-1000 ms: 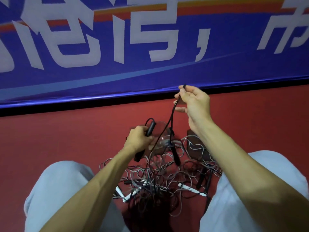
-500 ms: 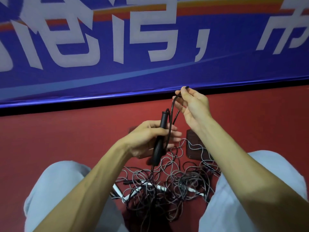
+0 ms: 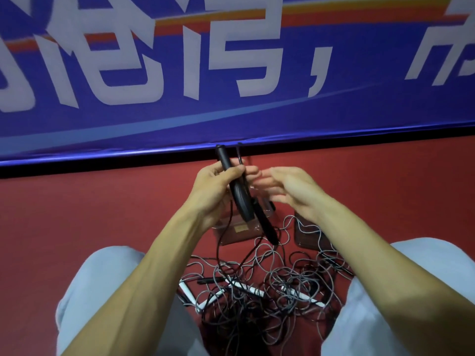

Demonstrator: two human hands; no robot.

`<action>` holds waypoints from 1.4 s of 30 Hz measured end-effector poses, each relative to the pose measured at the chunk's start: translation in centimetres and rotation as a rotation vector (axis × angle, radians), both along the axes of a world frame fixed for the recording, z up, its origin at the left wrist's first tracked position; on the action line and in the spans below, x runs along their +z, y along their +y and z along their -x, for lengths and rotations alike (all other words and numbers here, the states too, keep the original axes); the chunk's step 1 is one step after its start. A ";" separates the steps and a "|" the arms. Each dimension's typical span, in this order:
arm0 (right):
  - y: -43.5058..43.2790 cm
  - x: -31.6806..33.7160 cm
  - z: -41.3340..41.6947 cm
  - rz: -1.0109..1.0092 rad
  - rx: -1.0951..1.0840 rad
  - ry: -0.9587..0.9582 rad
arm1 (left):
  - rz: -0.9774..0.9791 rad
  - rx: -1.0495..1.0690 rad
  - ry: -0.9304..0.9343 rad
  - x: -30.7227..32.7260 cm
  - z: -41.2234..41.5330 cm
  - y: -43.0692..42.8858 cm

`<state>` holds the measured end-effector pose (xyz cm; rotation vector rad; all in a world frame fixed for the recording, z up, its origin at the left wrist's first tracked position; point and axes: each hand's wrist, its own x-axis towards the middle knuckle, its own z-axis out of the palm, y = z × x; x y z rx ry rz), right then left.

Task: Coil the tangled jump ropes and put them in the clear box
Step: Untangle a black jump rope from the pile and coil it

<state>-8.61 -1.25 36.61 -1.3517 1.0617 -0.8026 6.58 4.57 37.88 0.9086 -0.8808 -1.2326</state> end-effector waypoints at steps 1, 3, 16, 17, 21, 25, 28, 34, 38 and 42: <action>0.2 -0.3 -0.1 0.012 0.092 0.066 | 0.010 0.033 0.001 0.1 -0.3 -0.1; 0.5 -0.7 -0.3 0.020 0.255 0.085 | 0.027 0.104 -0.022 0.1 -0.9 -0.3; 0.5 -0.5 0.1 0.358 0.173 0.049 | -0.078 0.051 -0.338 -0.3 -2.6 -0.2; 0.3 -0.5 0.2 0.349 0.127 0.012 | -0.069 0.038 -0.401 -0.5 -2.5 -0.2; -0.1 -0.1 0.7 0.266 -0.061 -0.082 | 0.018 0.038 -0.736 -1.3 -2.3 -0.5; 0.2 0.3 0.6 0.192 -0.116 -0.174 | 0.076 -0.046 -0.916 -1.7 -1.8 -0.5; 0.5 0.7 0.3 0.169 -0.132 -0.208 | 0.082 -0.128 -1.026 -1.9 -1.6 -0.4; 0.5 0.5 0.4 0.172 -0.084 -0.074 | 0.113 -0.058 -1.256 -2.1 -1.0 -0.2; -0.2 0.7 1.4 0.491 -0.263 0.292 | 0.153 0.054 -1.546 -1.9 -1.3 0.2; -0.1 1.0 0.9 0.688 -0.186 0.207 | 0.286 0.166 -1.822 -1.2 -1.1 0.8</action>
